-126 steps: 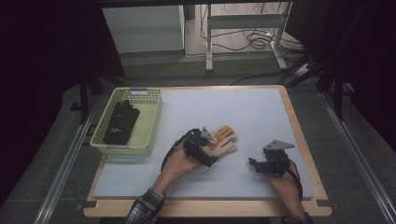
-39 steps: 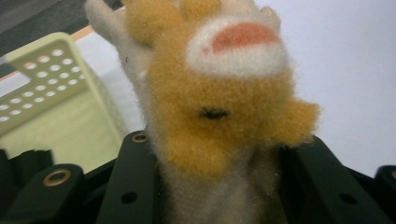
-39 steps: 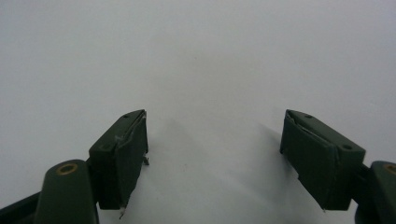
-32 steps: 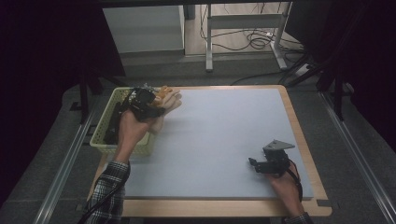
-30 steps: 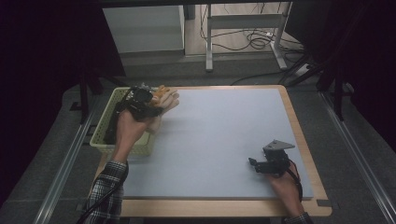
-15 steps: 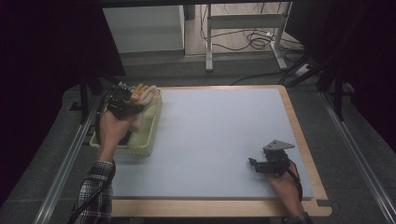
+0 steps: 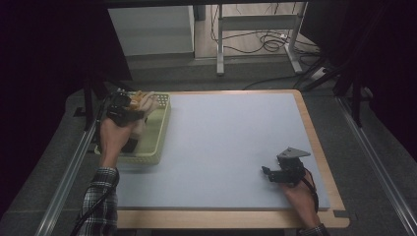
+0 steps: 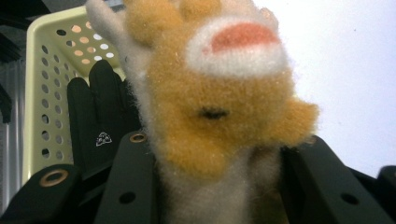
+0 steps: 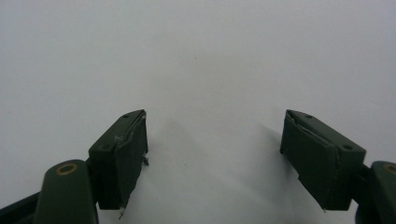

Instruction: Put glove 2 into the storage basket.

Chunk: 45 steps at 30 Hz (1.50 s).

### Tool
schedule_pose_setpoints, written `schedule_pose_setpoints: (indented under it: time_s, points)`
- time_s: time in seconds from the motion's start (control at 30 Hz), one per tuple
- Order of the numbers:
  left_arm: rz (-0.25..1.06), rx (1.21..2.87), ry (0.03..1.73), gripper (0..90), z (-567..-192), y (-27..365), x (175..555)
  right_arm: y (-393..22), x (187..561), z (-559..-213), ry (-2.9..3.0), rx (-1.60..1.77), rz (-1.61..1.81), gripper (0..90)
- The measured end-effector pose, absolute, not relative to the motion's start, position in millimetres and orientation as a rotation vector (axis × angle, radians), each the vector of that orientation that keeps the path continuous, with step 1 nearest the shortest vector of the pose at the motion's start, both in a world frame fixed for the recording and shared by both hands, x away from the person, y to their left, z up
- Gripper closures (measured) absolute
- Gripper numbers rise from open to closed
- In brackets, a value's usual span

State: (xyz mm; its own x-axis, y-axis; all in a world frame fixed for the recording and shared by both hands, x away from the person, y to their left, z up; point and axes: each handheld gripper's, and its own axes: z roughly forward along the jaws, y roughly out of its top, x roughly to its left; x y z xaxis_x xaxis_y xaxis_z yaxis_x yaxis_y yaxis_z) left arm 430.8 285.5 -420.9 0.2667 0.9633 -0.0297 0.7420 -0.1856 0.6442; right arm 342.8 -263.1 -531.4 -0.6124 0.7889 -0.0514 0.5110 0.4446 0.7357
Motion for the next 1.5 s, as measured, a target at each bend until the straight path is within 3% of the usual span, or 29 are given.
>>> schedule_pose_setpoints:
  time_s: [0.77, 1.17, 1.4, 1.5]
  points:
    - [0.473, 2.032, 1.579, 59.5, -464.2, 277.0, 457.1, -263.2, 342.8, -531.4, 2.312, 1.100, 0.982, 22.9]
    - [0.419, 2.129, 1.592, 58.0, -489.8, 259.9, 479.9, -263.2, 342.8, -531.4, 2.312, 1.100, 0.982, 22.9]
    - [0.365, 2.200, 1.611, 54.7, -500.3, 249.1, 491.1, -263.2, 342.7, -531.5, 2.312, 1.101, 0.983, 22.8]
    - [0.335, 2.213, 1.634, 49.2, -504.7, 247.5, 493.2, -263.2, 342.7, -531.4, 2.312, 1.101, 0.984, 22.8]
